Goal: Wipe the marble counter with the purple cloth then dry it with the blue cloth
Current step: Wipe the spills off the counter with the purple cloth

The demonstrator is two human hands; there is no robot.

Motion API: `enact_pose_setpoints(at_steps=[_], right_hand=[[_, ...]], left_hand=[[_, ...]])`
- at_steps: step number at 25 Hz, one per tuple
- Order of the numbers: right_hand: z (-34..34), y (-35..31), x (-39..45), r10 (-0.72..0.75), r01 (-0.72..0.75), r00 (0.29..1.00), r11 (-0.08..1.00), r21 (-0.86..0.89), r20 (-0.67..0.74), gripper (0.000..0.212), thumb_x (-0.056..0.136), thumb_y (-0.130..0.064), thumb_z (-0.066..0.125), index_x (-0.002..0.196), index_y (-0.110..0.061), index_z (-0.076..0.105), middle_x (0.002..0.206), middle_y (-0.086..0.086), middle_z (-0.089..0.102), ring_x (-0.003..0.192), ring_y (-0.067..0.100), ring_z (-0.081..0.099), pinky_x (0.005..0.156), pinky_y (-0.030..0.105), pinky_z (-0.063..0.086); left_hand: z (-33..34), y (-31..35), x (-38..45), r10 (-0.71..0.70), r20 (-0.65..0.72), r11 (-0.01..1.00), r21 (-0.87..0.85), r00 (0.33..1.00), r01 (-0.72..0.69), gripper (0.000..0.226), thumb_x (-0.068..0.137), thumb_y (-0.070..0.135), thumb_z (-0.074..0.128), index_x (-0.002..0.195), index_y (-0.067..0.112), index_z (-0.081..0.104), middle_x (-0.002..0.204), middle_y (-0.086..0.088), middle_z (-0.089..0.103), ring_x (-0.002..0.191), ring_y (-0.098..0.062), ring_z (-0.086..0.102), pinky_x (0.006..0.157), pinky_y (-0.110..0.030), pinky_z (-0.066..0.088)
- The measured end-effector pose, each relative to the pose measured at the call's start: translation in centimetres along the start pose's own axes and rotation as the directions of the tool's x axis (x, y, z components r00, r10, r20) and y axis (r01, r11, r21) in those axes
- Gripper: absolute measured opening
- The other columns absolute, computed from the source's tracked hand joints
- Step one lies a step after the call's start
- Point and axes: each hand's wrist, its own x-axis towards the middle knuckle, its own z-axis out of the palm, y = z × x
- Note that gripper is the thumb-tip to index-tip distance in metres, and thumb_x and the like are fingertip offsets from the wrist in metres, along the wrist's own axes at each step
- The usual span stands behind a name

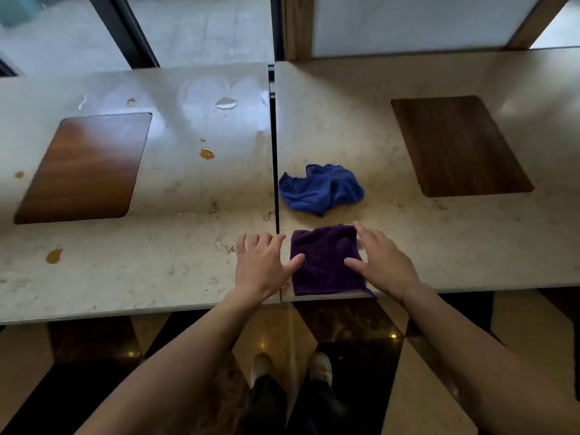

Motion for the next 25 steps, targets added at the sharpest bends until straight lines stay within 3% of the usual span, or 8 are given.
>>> enact_pose_setpoints(at_steps=[3, 7, 10, 13, 16, 18, 21, 25], right_hand=[[1.2, 0.4, 2.6, 0.019, -0.018, 0.999, 0.999, -0.033, 0.032, 0.075, 0.095, -0.045, 0.058, 0.156, -0.029, 0.016, 0.155, 0.000, 0.033, 0.135, 0.026, 0.040, 0.104, 0.047, 0.044], [1.4, 0.6, 5.0, 0.012, -0.002, 0.992, 0.996, -0.084, 0.122, 0.078, 0.094, -0.041, 0.062, 0.157, -0.029, 0.017, 0.151, 0.005, 0.036, 0.132, 0.028, 0.040, 0.103, 0.046, 0.045], [1.4, 0.5, 6.3, 0.016, -0.015, 0.987, 1.000, -0.005, 0.162, 0.068, 0.090, -0.036, 0.067, 0.149, -0.027, 0.035, 0.143, 0.004, 0.044, 0.124, 0.024, 0.051, 0.100, 0.044, 0.049], [1.6, 0.4, 6.2, 0.035, -0.042, 0.994, 0.997, 0.069, 0.100, 0.045, 0.088, -0.033, 0.070, 0.129, -0.025, 0.052, 0.132, 0.000, 0.051, 0.111, 0.021, 0.056, 0.093, 0.041, 0.051], [1.6, 0.2, 5.4, 0.041, -0.047, 0.998, 0.987, 0.153, 0.041, 0.030, 0.092, -0.030, 0.066, 0.119, -0.025, 0.054, 0.123, -0.003, 0.051, 0.106, 0.018, 0.056, 0.087, 0.037, 0.051], [1.4, 0.2, 4.5, 0.035, -0.036, 0.999, 0.966, 0.258, 0.006, 0.021, 0.092, -0.024, 0.065, 0.110, -0.026, 0.054, 0.110, -0.007, 0.059, 0.099, 0.016, 0.059, 0.082, 0.036, 0.051], [0.5, -0.3, 2.4, 0.021, -0.005, 0.999, 0.914, 0.406, -0.035, 0.018, 0.092, -0.018, 0.065, 0.103, -0.028, 0.053, 0.094, -0.009, 0.064, 0.090, 0.012, 0.062, 0.080, 0.038, 0.056], [-1.2, -2.7, 0.0, -0.097, 0.151, 0.985, 0.875, 0.459, -0.140, 0.019, 0.092, -0.015, 0.064, 0.102, -0.027, 0.053, 0.091, -0.007, 0.063, 0.085, 0.010, 0.062, 0.079, 0.041, 0.057]], left_hand=[[1.7, 0.7, 2.2, -0.021, 0.032, 1.000, -0.007, 0.999, 0.022, 0.069, 0.092, 0.072, 0.037, 0.142, 0.025, 0.048, 0.136, -0.001, 0.057, 0.135, -0.024, 0.042, 0.121, -0.050, 0.009], [3.3, 1.4, 3.6, -0.088, 0.079, 0.990, -0.105, 0.993, 0.096, 0.057, 0.090, 0.063, 0.050, 0.133, 0.025, 0.054, 0.127, -0.001, 0.060, 0.127, -0.026, 0.046, 0.116, -0.051, 0.018], [3.0, 1.9, 4.3, -0.162, 0.104, 0.939, -0.290, 0.981, 0.186, 0.042, 0.088, 0.048, 0.063, 0.125, 0.029, 0.060, 0.116, 0.004, 0.062, 0.118, -0.023, 0.047, 0.105, -0.046, 0.026], [2.9, 2.2, 4.4, -0.197, 0.122, 0.846, -0.480, 0.973, 0.232, 0.031, 0.087, 0.031, 0.069, 0.116, 0.028, 0.061, 0.102, 0.009, 0.063, 0.111, -0.020, 0.049, 0.099, -0.041, 0.032], [2.4, 2.3, 4.0, -0.180, 0.147, 0.732, -0.640, 0.973, 0.232, 0.026, 0.087, 0.018, 0.070, 0.111, 0.024, 0.059, 0.099, 0.006, 0.065, 0.100, -0.018, 0.061, 0.089, -0.041, 0.053], [2.0, 2.3, 3.2, -0.184, 0.151, 0.638, -0.733, 0.971, 0.234, 0.025, 0.090, 0.012, 0.068, 0.109, 0.022, 0.058, 0.097, 0.005, 0.064, 0.091, -0.013, 0.064, 0.080, -0.037, 0.059], [1.0, 2.2, 1.2, -0.159, 0.128, 0.531, -0.824, 0.979, 0.194, 0.023, 0.092, 0.010, 0.066, 0.109, 0.023, 0.056, 0.100, 0.002, 0.061, 0.090, -0.015, 0.065, 0.075, -0.033, 0.061], [-1.1, 1.7, -1.8, -0.184, 0.026, 0.488, -0.866, 0.983, 0.114, 0.023, 0.094, 0.007, 0.062, 0.111, 0.019, 0.055, 0.104, -0.004, 0.059, 0.094, -0.019, 0.062, 0.072, -0.028, 0.060]])
